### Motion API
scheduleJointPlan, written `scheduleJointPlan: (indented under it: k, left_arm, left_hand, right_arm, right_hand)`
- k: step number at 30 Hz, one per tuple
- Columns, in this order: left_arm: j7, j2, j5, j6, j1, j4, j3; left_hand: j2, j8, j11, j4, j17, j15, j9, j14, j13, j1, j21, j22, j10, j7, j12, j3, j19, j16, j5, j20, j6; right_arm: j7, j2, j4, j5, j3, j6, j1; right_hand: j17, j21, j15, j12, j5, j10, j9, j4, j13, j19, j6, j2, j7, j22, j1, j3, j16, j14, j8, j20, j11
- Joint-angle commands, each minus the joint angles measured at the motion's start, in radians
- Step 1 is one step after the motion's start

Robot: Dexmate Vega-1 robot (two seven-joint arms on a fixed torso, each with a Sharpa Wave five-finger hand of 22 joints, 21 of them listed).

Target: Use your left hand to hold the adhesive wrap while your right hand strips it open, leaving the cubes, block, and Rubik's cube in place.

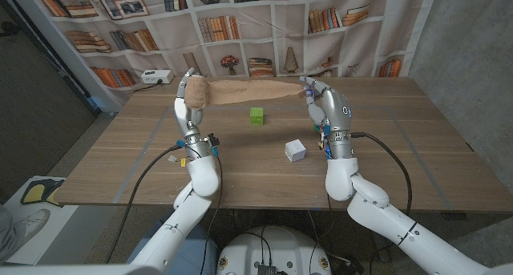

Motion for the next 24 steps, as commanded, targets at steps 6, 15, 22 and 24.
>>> scheduleJointPlan:
  k: [6,15,22,24]
  left_arm:
    - [-0.04,-0.011,-0.041,-0.026,0.033,-0.036,-0.03]
    - [-0.081,-0.016,-0.081,-0.035,0.05,-0.054,-0.048]
    - [-0.1,-0.023,-0.08,-0.041,0.052,-0.056,-0.057]
    - [-0.105,-0.024,-0.081,-0.043,0.053,-0.057,-0.059]
  left_hand:
    - [0.001,0.005,0.004,0.0,0.005,-0.014,0.003,-0.007,0.001,-0.009,-0.001,0.0,0.01,0.0,0.005,-0.006,0.001,-0.004,0.006,-0.006,0.011]
    - [-0.014,0.011,0.003,-0.003,0.003,-0.013,0.003,-0.005,0.0,-0.016,-0.002,0.0,0.014,0.001,0.006,-0.019,0.002,-0.004,0.01,-0.009,0.031]
    - [-0.051,0.01,0.003,-0.012,0.0,-0.015,0.002,-0.002,-0.002,-0.023,-0.005,-0.001,0.016,0.001,0.005,-0.043,0.004,-0.005,0.016,-0.015,0.035]
    - [-0.069,0.01,0.002,-0.014,-0.001,-0.016,0.001,-0.001,-0.002,-0.027,-0.006,-0.001,0.019,0.0,0.006,-0.055,0.005,-0.005,0.019,-0.017,0.04]
  right_arm:
    - [0.027,-0.014,-0.037,0.016,0.052,-0.002,-0.047]
    - [0.056,-0.01,-0.055,0.045,0.069,-0.001,-0.058]
    - [0.071,-0.011,-0.067,0.079,0.098,-0.008,-0.076]
    - [0.071,-0.013,-0.073,0.082,0.105,-0.01,-0.082]
  right_hand:
    - [0.005,0.015,-0.11,-0.006,0.005,0.003,-0.001,0.001,0.006,-0.01,-0.003,-0.005,-0.002,-0.005,0.002,0.009,-0.008,0.014,0.006,-0.119,-0.005]
    - [0.009,0.029,-0.11,-0.008,0.005,0.005,-0.002,0.0,0.011,-0.013,-0.003,-0.006,-0.002,-0.013,0.001,0.011,-0.014,0.017,0.008,-0.119,-0.008]
    - [0.011,0.036,-0.11,-0.01,0.005,0.004,-0.003,0.0,0.013,-0.016,-0.004,-0.007,-0.001,-0.017,0.0,0.012,-0.018,0.018,0.008,-0.119,-0.006]
    - [0.012,0.039,-0.11,-0.011,0.005,0.003,-0.003,0.0,0.015,-0.017,-0.004,-0.007,-0.002,-0.019,0.0,0.013,-0.019,0.018,0.008,-0.119,-0.009]
